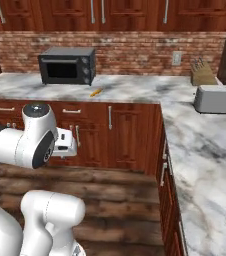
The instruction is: Place the carrots inside the fridge drawer. Close the drawer after placing the vegetables.
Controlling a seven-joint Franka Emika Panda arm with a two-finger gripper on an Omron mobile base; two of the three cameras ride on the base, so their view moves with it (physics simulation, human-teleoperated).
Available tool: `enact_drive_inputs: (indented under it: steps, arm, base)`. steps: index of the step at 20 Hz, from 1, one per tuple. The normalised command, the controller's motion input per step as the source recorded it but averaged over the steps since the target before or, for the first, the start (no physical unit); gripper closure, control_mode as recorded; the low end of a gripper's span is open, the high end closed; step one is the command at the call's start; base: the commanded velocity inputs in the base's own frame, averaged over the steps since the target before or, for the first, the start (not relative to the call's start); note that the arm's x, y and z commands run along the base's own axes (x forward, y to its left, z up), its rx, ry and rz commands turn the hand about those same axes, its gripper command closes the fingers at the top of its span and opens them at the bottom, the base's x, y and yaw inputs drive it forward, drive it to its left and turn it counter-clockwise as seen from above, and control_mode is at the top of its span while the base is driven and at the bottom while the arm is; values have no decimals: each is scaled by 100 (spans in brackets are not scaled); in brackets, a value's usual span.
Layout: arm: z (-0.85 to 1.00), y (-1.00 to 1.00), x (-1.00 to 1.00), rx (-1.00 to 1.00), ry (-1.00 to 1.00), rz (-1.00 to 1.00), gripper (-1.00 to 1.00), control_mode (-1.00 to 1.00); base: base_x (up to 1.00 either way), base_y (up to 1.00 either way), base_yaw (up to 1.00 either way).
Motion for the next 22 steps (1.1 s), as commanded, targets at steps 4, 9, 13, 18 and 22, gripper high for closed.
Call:
enact_drive_inputs:
  steps: [4,9,13,18,22]
  arm:
    - [0,0,0,0,0,0,-100,100]
    - [0,0,0,0,0,0,-100,100]
    - [0,0,0,0,0,0,-100,100]
    - [0,0,0,0,0,0,-100,100]
    - [0,0,0,0,0,0,-100,100]
  base:
    - [100,35,0]
    - [94,34,0]
    - [91,58,0]
    - [79,37,0]
    - [60,29,-4]
